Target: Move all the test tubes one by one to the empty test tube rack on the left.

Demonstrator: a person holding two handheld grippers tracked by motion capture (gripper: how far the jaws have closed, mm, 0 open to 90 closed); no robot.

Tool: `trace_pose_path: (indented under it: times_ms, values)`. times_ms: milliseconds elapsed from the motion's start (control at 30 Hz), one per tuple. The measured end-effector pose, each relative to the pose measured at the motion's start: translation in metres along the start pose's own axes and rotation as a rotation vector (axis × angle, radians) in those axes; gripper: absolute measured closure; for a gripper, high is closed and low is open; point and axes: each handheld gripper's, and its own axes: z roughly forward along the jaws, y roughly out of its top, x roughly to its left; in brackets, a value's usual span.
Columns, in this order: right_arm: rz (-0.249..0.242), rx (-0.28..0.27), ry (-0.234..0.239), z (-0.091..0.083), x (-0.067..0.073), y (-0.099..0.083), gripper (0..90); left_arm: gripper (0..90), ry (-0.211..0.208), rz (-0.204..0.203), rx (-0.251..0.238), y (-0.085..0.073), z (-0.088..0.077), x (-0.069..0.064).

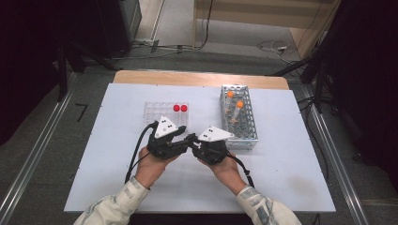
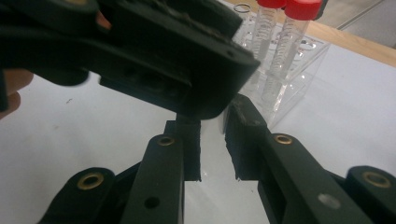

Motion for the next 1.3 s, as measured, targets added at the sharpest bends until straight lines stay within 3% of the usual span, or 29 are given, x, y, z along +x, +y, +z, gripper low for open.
trace_pose_path:
  times_ms: [333, 667, 733, 867, 1000, 1300]
  values:
    - [0.007, 0.001, -0.002, 0.002, 0.004, -0.001, 73.5, 75.0, 0.017, 0.024, 0.008, -0.002, 0.002, -0.004]
    - [0.01, 0.001, -0.001, 0.002, 0.004, -0.001, 71.4, 77.0, 0.019, 0.021, 0.002, -0.001, 0.001, -0.003]
    - [0.008, 0.001, 0.003, 0.002, 0.003, -0.001, 67.4, 77.0, 0.016, 0.018, -0.002, -0.001, 0.0, -0.002]
    - [0.013, 0.007, 0.016, 0.002, 0.002, -0.001, 46.9, 77.0, 0.018, 0.004, -0.008, 0.0, -0.002, 0.002]
    - [0.016, 0.017, 0.033, -0.001, 0.001, 0.0, 34.8, 77.0, 0.025, -0.012, -0.012, 0.002, -0.005, 0.009]
    - [0.005, 0.037, 0.032, -0.009, -0.005, -0.001, 27.2, 77.0, 0.063, -0.052, -0.03, 0.005, -0.011, 0.025]
